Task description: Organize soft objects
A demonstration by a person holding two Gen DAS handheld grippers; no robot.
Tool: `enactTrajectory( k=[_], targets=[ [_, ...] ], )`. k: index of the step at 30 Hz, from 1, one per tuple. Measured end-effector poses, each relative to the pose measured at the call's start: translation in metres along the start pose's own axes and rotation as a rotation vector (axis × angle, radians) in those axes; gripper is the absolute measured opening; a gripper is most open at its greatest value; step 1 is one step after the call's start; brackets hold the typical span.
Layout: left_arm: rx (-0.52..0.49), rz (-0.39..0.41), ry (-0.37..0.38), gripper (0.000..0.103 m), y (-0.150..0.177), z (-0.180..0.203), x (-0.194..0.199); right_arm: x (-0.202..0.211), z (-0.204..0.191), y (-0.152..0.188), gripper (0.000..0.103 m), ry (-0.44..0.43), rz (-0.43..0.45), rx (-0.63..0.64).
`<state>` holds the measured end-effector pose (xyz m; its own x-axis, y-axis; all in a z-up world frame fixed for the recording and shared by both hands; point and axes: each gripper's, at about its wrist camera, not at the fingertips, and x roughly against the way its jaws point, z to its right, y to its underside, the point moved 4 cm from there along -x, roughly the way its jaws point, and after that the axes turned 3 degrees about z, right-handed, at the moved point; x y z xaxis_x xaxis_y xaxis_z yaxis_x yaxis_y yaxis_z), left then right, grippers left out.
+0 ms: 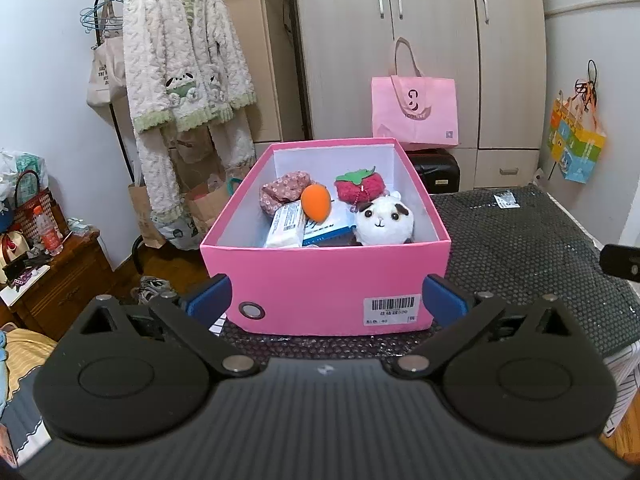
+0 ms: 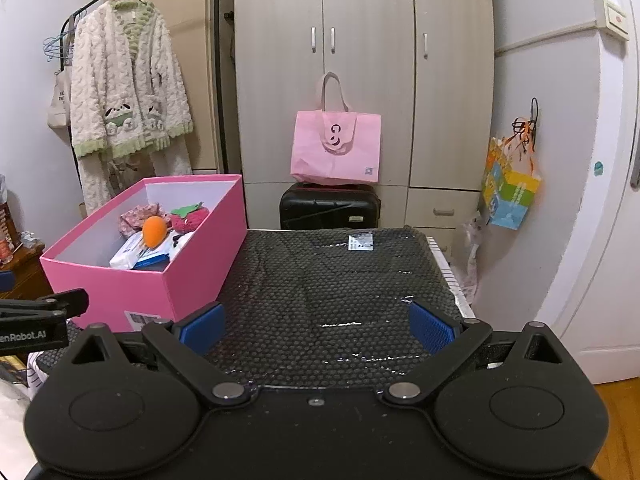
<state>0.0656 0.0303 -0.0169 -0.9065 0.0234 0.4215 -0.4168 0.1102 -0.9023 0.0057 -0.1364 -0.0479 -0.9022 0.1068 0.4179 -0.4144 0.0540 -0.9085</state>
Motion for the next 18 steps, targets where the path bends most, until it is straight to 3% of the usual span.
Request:
enactTrajectory(
  k=[18],
  targets=[
    [-0.028, 0.013, -0.019, 0.103, 0.0031, 0.0033, 0.0033, -0.0005, -0.0010, 0.0017, 0.100, 0.045, 0.011, 0.031]
  ],
)
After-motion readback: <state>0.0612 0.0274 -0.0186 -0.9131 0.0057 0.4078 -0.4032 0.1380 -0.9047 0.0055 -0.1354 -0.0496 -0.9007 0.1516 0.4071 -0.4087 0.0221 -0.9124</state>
